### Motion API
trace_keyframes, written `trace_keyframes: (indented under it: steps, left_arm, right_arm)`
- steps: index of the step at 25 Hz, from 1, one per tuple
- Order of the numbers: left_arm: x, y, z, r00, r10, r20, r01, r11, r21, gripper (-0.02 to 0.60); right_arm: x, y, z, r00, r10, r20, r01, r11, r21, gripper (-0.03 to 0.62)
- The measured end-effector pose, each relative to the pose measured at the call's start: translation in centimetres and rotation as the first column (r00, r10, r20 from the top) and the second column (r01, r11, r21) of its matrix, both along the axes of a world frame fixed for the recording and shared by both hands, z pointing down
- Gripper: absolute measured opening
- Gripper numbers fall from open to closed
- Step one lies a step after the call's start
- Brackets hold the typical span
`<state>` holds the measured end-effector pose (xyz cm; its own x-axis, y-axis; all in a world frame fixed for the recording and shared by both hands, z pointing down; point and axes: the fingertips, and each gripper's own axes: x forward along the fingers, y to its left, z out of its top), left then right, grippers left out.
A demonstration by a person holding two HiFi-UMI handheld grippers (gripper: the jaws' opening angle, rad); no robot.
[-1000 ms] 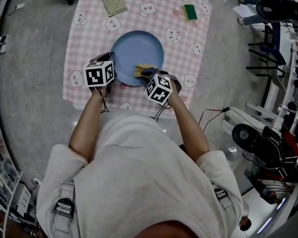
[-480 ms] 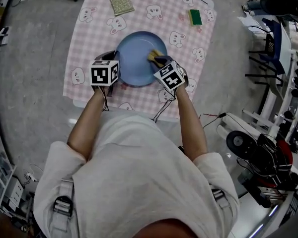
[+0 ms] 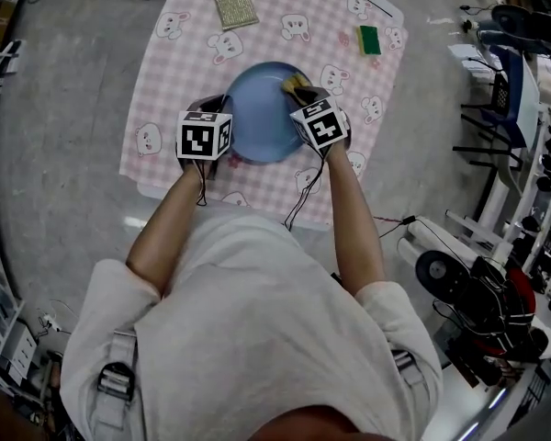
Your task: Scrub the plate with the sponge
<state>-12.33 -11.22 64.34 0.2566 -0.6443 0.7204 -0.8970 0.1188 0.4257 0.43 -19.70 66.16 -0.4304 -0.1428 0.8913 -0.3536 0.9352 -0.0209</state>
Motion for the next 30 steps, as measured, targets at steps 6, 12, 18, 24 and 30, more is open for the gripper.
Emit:
trace_keyframes:
  steps: [6,12,18,24,30]
  left_arm:
    - [-0.2,0.4,0.3,1.000,-0.011,-0.005,0.011,1.000,-0.008,0.028]
    - [-0.1,0.0,0.4,1.000,0.005,-0.001,-0.005,1.000,-0.016,0.027]
    - [-0.3,0.0,0.3,1.000,-0.008,0.004,0.008,1.000,-0.011,0.026]
    - [-0.2,0.0,0.6,1.000,-0.006,0.000,0.006,1.000,-0.015,0.026]
    - [-0.5,0.4,1.1,1.000,-0.011,-0.014,0.010,1.000,-0.022,0.026]
  right_arm:
    - [-4.0,1.9,-0.8,0.993,-0.063,0.102,0.064,0.998,-0.006,0.043]
    - [-6.0,5.8,-0.9,0.975,-0.193,0.111,0.196,0.980,-0.021,0.043]
    - [-6.7,10.3,-0.9,0.939,-0.328,0.103,0.333,0.942,-0.036,0.043]
    - [-5.5,15.2,-0.1,0.889,-0.453,0.070,0.458,0.883,-0.104,0.043]
    - [-3.6,17.1,1.0,0.866,-0.500,0.017,0.498,0.858,-0.128,0.043]
